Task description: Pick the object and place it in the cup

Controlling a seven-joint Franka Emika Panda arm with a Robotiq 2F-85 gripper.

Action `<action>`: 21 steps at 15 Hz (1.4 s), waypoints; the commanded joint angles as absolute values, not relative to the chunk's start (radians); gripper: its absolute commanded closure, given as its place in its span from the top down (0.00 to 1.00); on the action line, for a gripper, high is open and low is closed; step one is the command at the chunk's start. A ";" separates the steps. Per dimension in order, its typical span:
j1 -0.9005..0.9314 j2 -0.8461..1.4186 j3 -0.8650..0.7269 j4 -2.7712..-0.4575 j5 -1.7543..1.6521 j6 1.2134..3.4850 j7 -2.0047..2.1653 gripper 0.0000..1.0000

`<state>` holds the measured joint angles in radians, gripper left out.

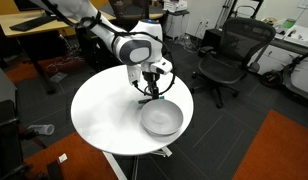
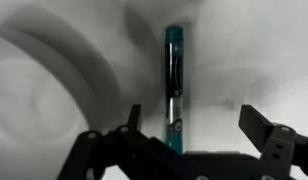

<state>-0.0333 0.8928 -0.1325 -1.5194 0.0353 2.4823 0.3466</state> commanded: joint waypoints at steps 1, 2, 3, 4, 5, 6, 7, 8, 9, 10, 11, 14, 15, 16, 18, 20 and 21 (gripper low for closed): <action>-0.029 0.923 -0.143 -1.471 0.052 2.464 0.366 0.98; -0.029 0.926 -0.143 -1.468 0.052 2.467 0.367 0.74; -0.029 0.927 -0.143 -1.466 0.052 2.468 0.367 0.73; -0.030 0.927 -0.143 -1.465 0.053 2.470 0.367 0.67; -0.031 0.929 -0.143 -1.466 0.054 2.470 0.367 0.58; -0.032 0.930 -0.143 -1.467 0.055 2.472 0.367 0.50; -0.033 0.932 -0.143 -1.468 0.056 2.472 0.367 0.42; -0.034 0.933 -0.143 -1.468 0.057 2.472 0.367 0.35; -0.035 0.934 -0.143 -1.468 0.058 2.472 0.367 0.27; -0.035 0.936 -0.143 -1.468 0.059 2.472 0.368 0.20; -0.035 0.935 -0.143 -1.466 0.061 2.472 0.369 0.12; -0.034 0.931 -0.144 -1.467 0.062 2.474 0.369 0.03; -0.034 0.926 -0.144 -1.472 0.062 2.477 0.367 0.05; -0.032 0.918 -0.144 -1.479 0.062 2.482 0.366 0.05; -0.030 0.899 -0.144 -1.493 0.060 2.489 0.363 0.05; -0.029 0.873 -0.143 -1.511 0.060 2.495 0.361 0.05; -0.026 0.856 -0.145 -1.524 0.060 2.495 0.364 0.05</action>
